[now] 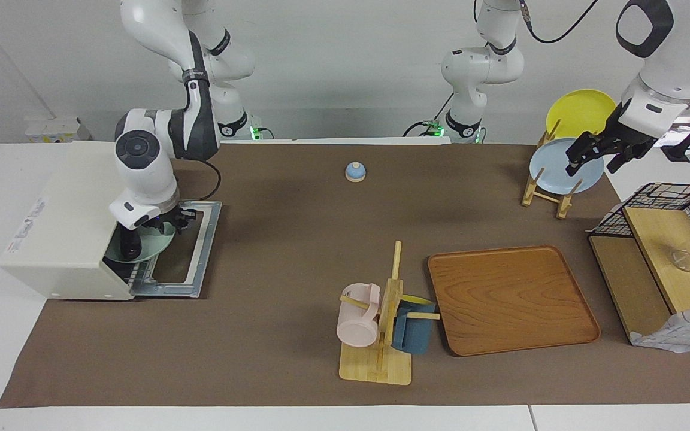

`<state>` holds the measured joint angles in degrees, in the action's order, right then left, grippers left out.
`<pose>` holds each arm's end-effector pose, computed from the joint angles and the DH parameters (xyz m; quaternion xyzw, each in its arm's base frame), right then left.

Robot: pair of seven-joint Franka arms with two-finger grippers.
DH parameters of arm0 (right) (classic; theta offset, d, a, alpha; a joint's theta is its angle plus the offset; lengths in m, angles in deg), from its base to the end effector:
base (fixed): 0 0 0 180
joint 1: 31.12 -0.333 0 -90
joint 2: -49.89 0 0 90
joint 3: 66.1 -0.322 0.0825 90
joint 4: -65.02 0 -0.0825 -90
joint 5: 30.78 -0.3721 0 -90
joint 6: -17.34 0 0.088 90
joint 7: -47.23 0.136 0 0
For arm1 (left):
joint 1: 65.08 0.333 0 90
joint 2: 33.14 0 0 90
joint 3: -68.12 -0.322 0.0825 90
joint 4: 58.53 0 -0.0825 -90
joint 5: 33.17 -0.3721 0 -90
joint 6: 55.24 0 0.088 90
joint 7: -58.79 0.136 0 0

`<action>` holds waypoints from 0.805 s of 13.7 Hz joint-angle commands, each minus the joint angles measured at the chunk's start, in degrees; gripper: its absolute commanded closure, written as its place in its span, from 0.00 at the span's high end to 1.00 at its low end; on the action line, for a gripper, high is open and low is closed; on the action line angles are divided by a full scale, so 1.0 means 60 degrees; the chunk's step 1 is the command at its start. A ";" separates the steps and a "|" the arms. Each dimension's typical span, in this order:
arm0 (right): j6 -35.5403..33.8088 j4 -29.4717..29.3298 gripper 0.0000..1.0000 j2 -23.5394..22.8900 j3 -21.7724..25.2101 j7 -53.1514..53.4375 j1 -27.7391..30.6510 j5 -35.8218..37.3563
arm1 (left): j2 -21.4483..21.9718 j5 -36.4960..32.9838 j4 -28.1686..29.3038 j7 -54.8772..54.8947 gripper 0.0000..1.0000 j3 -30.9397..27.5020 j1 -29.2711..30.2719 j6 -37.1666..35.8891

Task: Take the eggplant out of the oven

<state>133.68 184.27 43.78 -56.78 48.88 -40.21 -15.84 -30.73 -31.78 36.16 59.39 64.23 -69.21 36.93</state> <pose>0.5346 -0.0227 0.3516 0.9884 0.0502 -0.0763 0.1212 0.5317 -0.0047 0.5896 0.9999 -0.0069 -0.0010 0.0135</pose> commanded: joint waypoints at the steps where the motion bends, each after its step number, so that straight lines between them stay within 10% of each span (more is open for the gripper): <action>1: 0.0225 0.0164 0.00 0.0111 -0.0073 -0.0217 -0.0009 0.0236 | 0.0008 -0.0143 -0.0063 0.0046 1.00 0.0018 0.0043 -0.0186; 8: -0.2363 -0.2949 0.00 -0.1044 -0.0161 0.2851 -0.3211 -0.0070 | 0.0008 -0.0143 -0.0063 0.0046 1.00 0.0018 0.0043 -0.0230; 11: -0.3303 -0.5527 0.00 -0.2711 -0.0161 0.4495 -0.4035 -0.1869 | 0.0008 -0.0143 -0.0063 0.0046 1.00 0.0018 0.0043 -0.0230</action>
<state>117.58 162.91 36.30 -58.14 72.21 -63.63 -22.10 -30.73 -31.78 36.16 59.39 64.23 -69.21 36.62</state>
